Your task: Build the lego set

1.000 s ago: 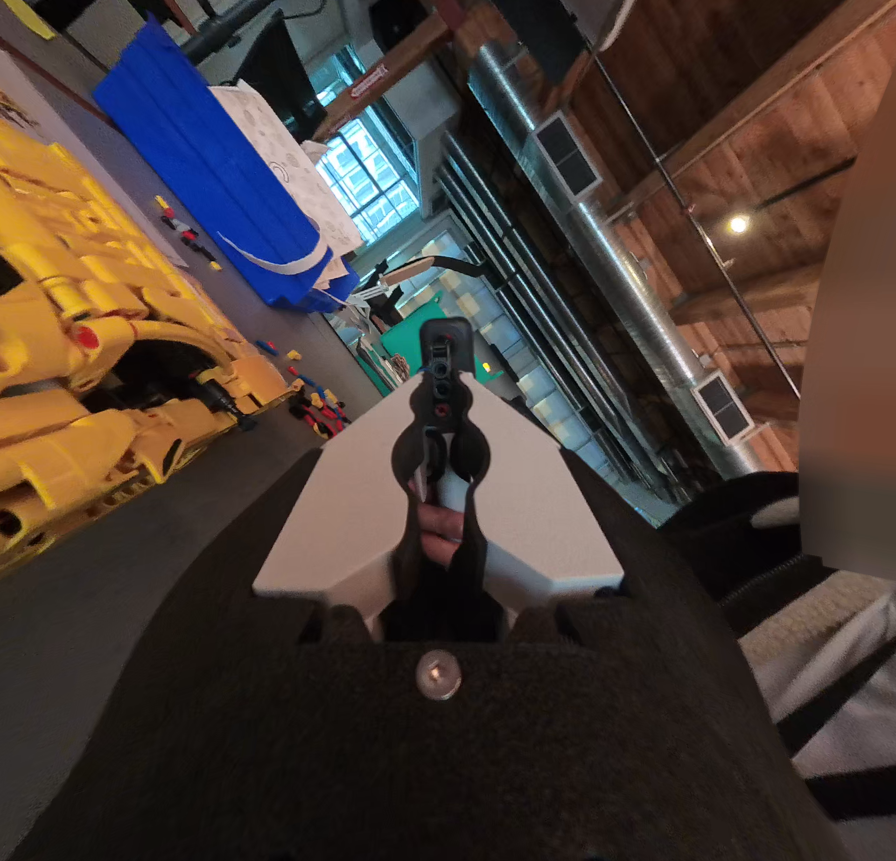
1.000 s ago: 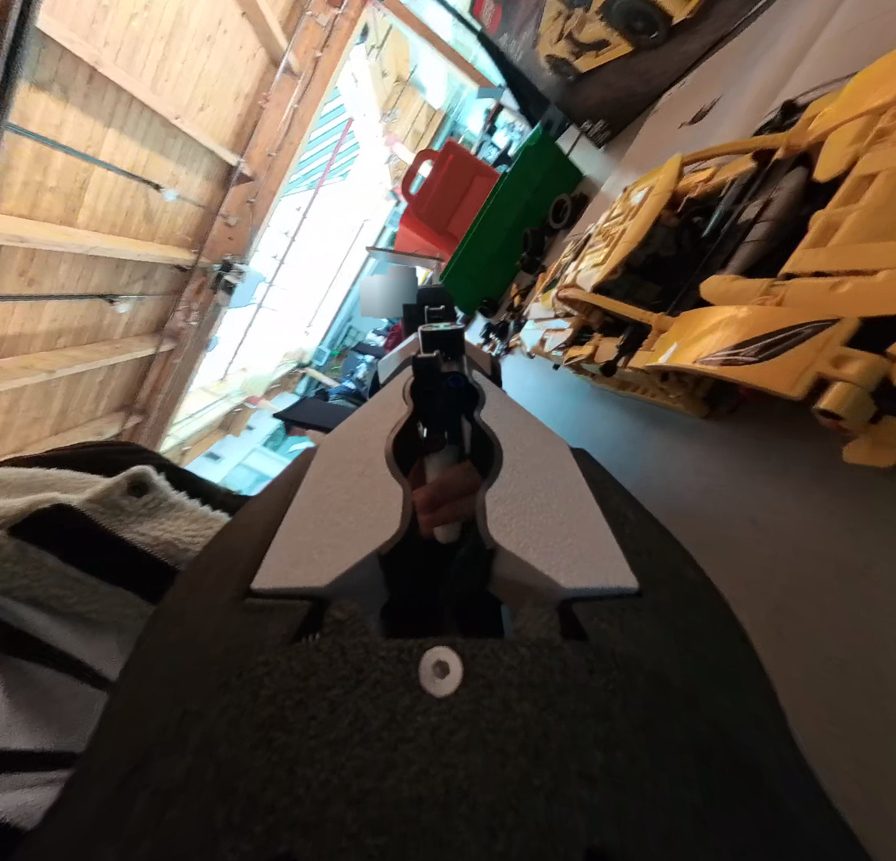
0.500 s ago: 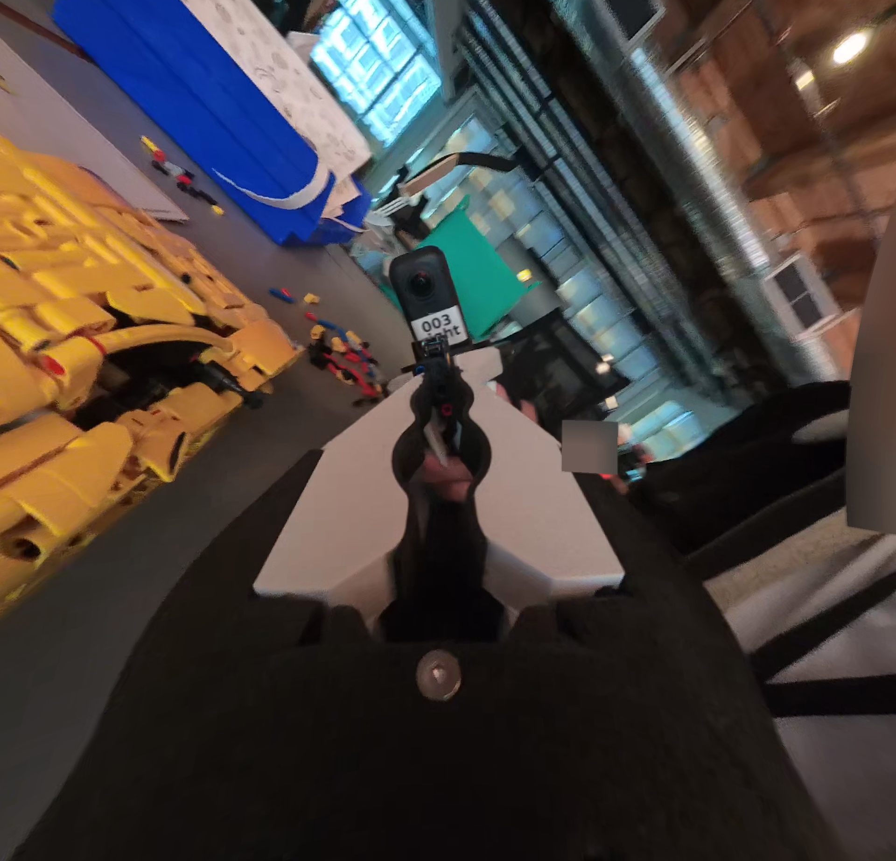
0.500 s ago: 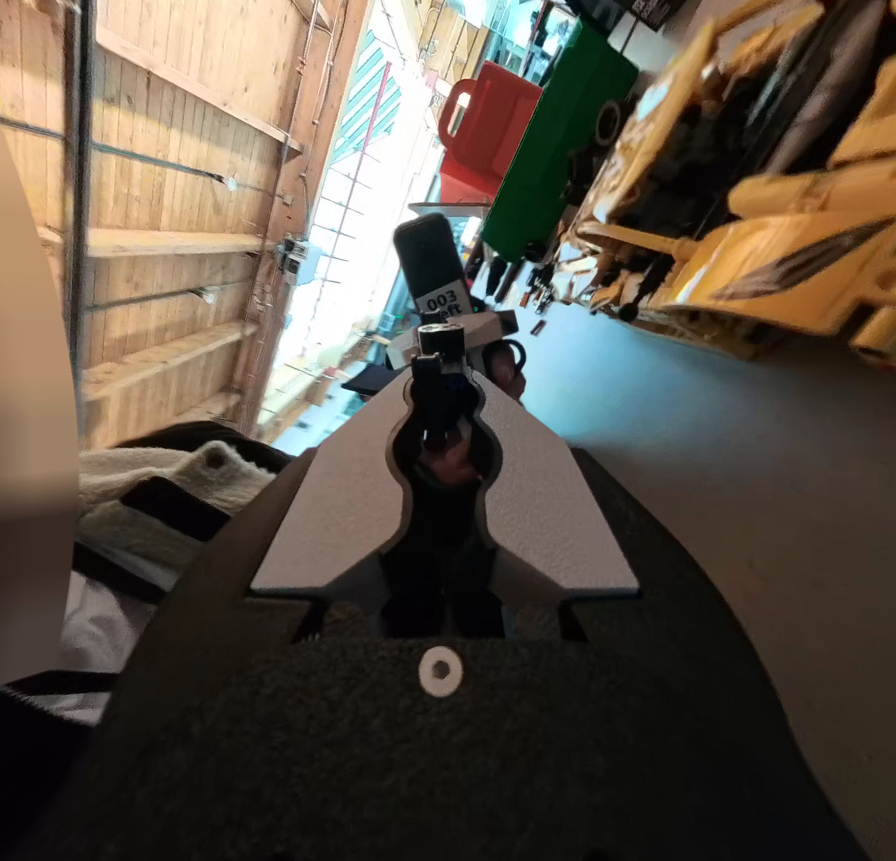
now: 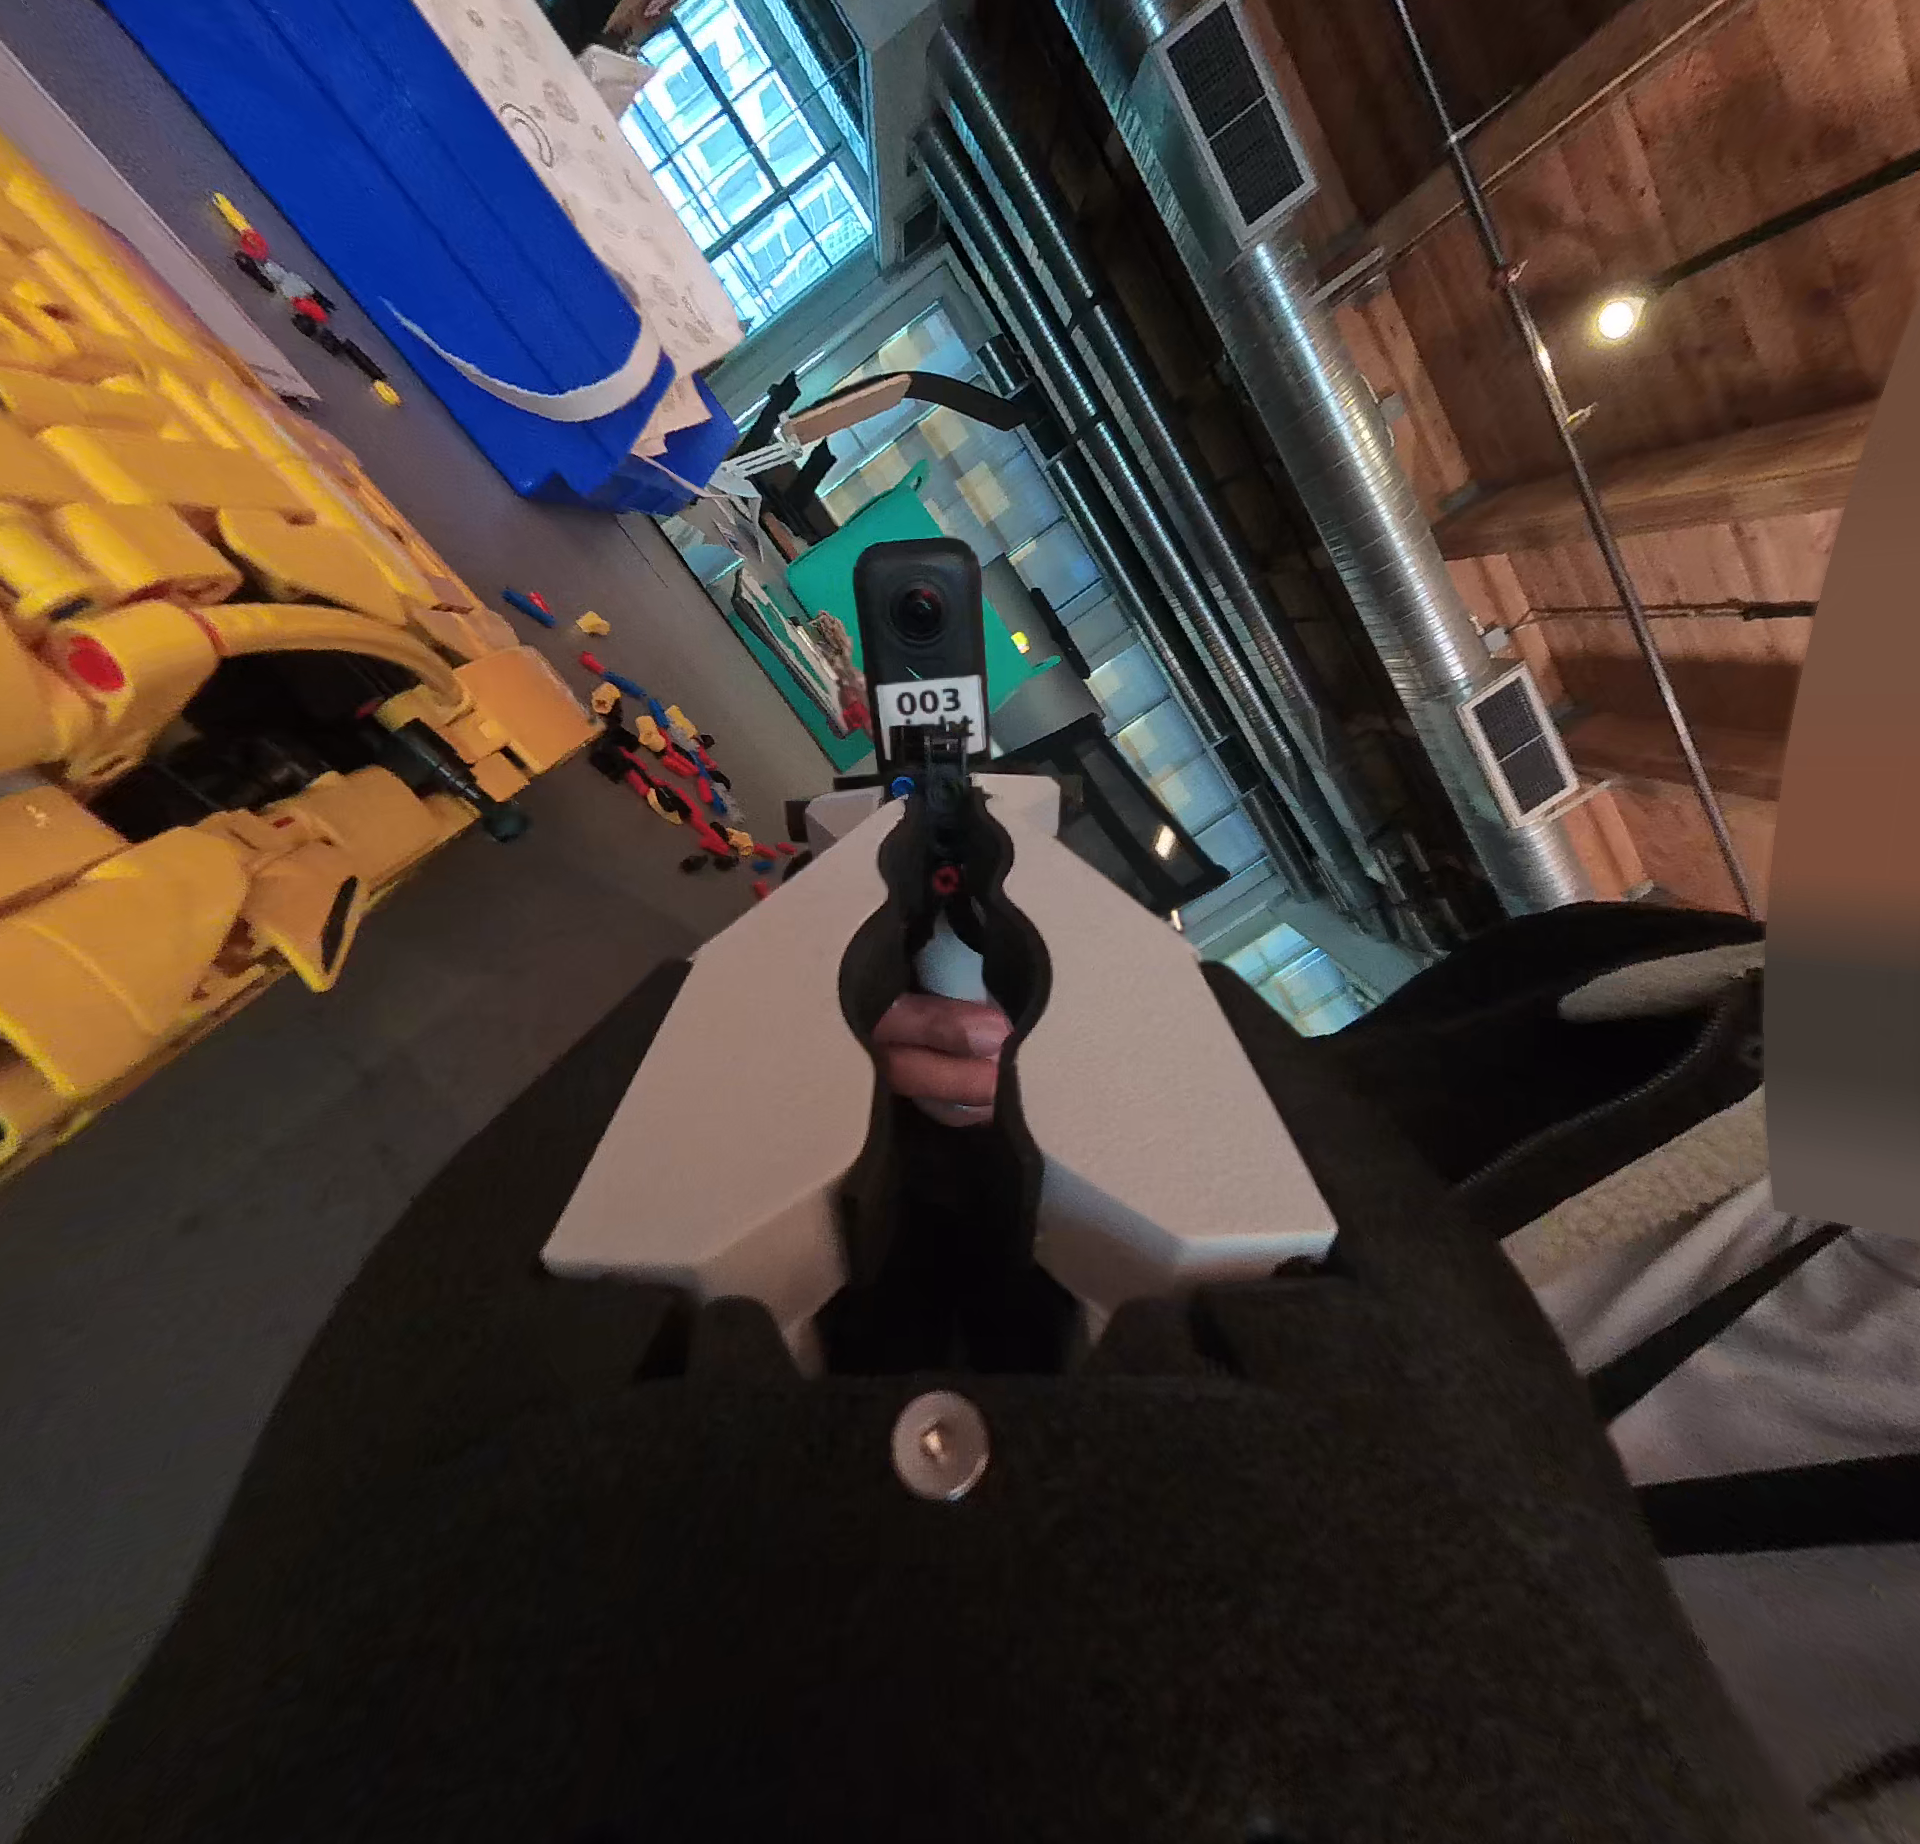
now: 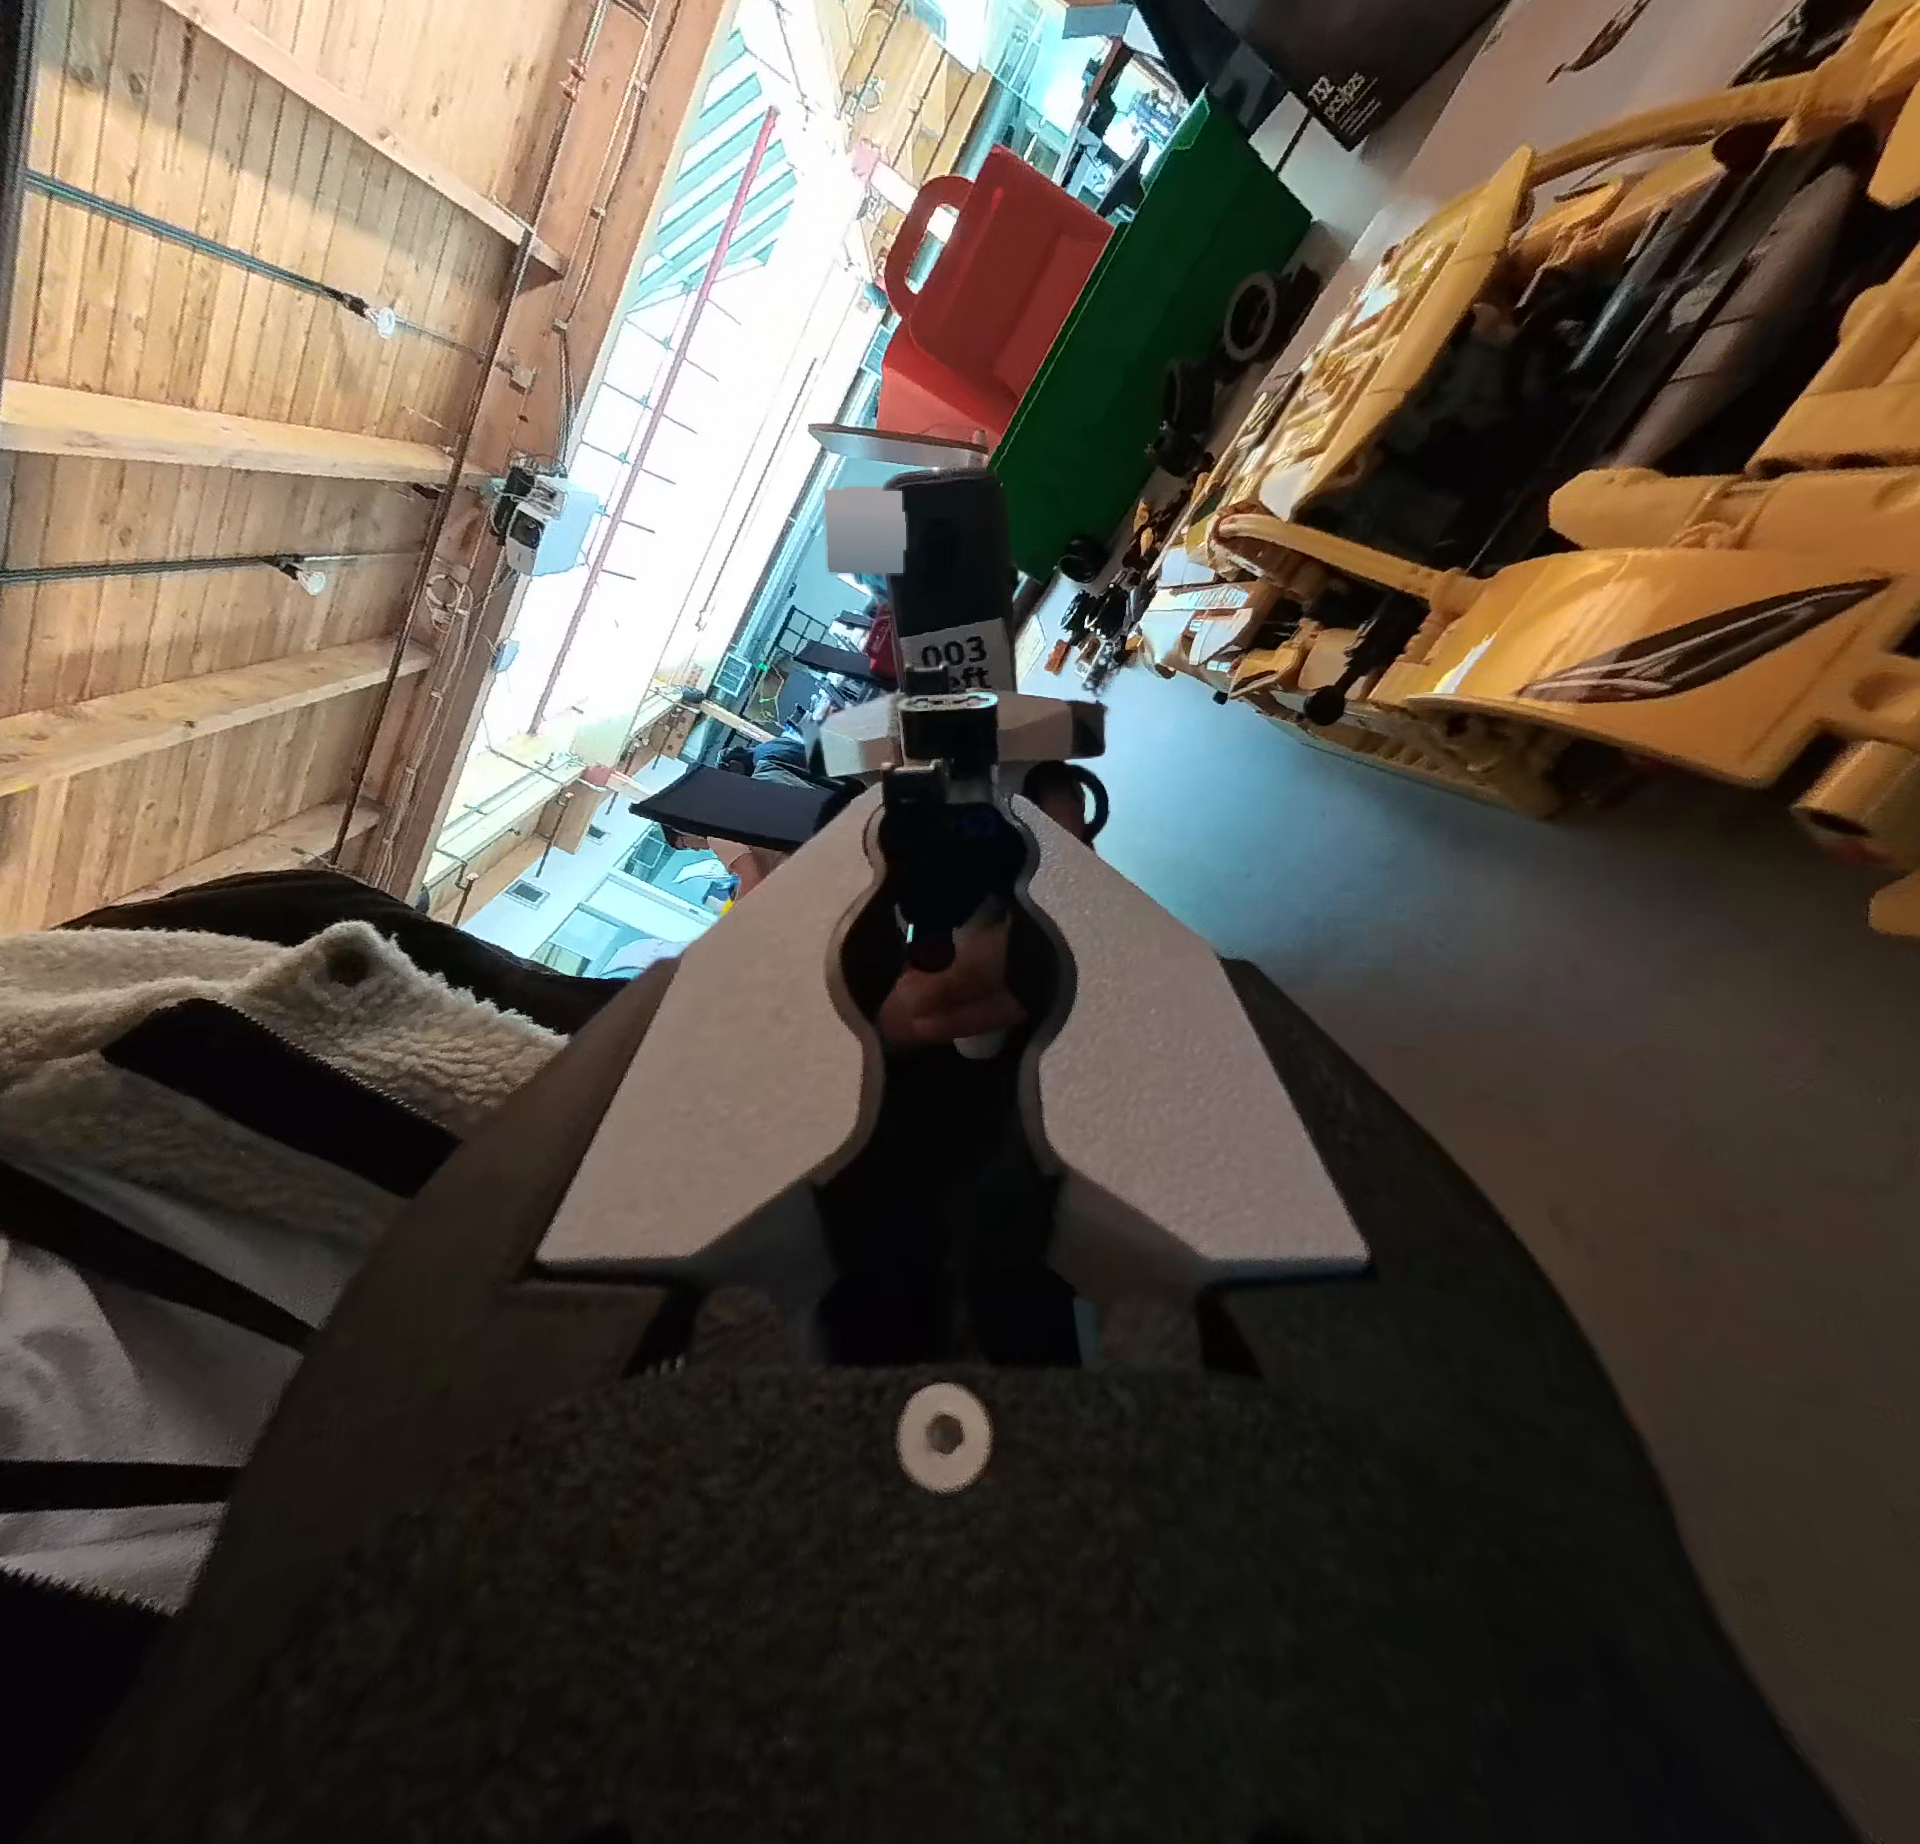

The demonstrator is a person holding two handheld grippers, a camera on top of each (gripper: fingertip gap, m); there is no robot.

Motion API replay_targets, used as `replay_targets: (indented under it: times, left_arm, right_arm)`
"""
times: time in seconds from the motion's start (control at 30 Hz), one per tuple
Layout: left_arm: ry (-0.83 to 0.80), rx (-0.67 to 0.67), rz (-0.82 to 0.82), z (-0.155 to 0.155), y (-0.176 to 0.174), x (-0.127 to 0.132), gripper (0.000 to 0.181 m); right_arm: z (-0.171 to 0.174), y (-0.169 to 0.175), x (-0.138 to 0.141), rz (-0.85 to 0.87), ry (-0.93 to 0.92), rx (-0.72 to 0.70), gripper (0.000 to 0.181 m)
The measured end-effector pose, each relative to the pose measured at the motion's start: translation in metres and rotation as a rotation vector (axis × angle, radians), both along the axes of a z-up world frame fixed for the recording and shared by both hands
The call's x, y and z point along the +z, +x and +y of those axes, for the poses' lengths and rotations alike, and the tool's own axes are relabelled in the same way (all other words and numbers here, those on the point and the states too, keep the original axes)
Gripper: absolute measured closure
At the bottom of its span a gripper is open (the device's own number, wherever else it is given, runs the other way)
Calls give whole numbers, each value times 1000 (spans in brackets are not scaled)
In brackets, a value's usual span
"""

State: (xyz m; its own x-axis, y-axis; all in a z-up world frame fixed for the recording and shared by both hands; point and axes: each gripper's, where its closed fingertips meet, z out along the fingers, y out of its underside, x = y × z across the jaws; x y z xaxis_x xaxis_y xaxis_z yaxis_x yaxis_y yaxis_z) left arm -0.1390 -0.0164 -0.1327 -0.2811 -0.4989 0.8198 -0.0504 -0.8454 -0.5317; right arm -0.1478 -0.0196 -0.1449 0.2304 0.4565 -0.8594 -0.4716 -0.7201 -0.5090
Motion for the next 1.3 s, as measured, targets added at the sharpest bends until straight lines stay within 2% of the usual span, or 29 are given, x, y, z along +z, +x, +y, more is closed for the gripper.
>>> replay_targets:
  times: [0.2,0.3,0.37,0.43,0.57,0.63,0.7,0.77,0.8,0.87,0.97,1.1,1.17,1.3]
  left_arm:
    - [35,13,8,4,-3,5,174]
    - [-12,63,4,20,-19,8,174]
    - [-35,87,25,27,-29,6,174]
    - [-58,91,42,26,-36,7,174]
    - [-103,54,102,16,-46,4,174]
    - [-113,32,131,11,-50,1,174]
    - [-127,8,150,6,-54,-2,174]
    - [-141,-12,163,1,-57,-5,174]
    - [-129,-13,176,-1,-59,-8,174]
    - [-93,-9,203,-5,-61,-11,174]
    - [-66,-8,199,-5,-64,-9,174]
    - [119,1,261,2,-71,-15,169]
    - [211,28,311,13,-79,-20,158]
    - [410,195,318,49,-101,-15,159]
  right_arm:
    - [1,-2,5,39,14,23,167]
    - [6,17,10,-67,122,-88,140]
    - [8,27,11,-224,224,-163,139]
    - [9,22,11,-452,401,-194,130]
    - [9,-9,-11,-932,676,-82,104]
    - [6,-24,-10,-1039,796,-48,109]
    - [2,-33,-3,-1090,896,-57,125]
    - [0,-39,0,-1115,945,-67,130]
    - [0,-41,-4,-1150,952,-52,130]
    - [-3,-45,-12,-1199,944,7,148]
    - [-3,-49,-10,-1184,925,9,149]
    - [4,-48,-19,-1106,794,52,149]
    - [11,-41,-27,-1102,756,51,149]
    - [18,-26,-61,-1155,547,110,148]
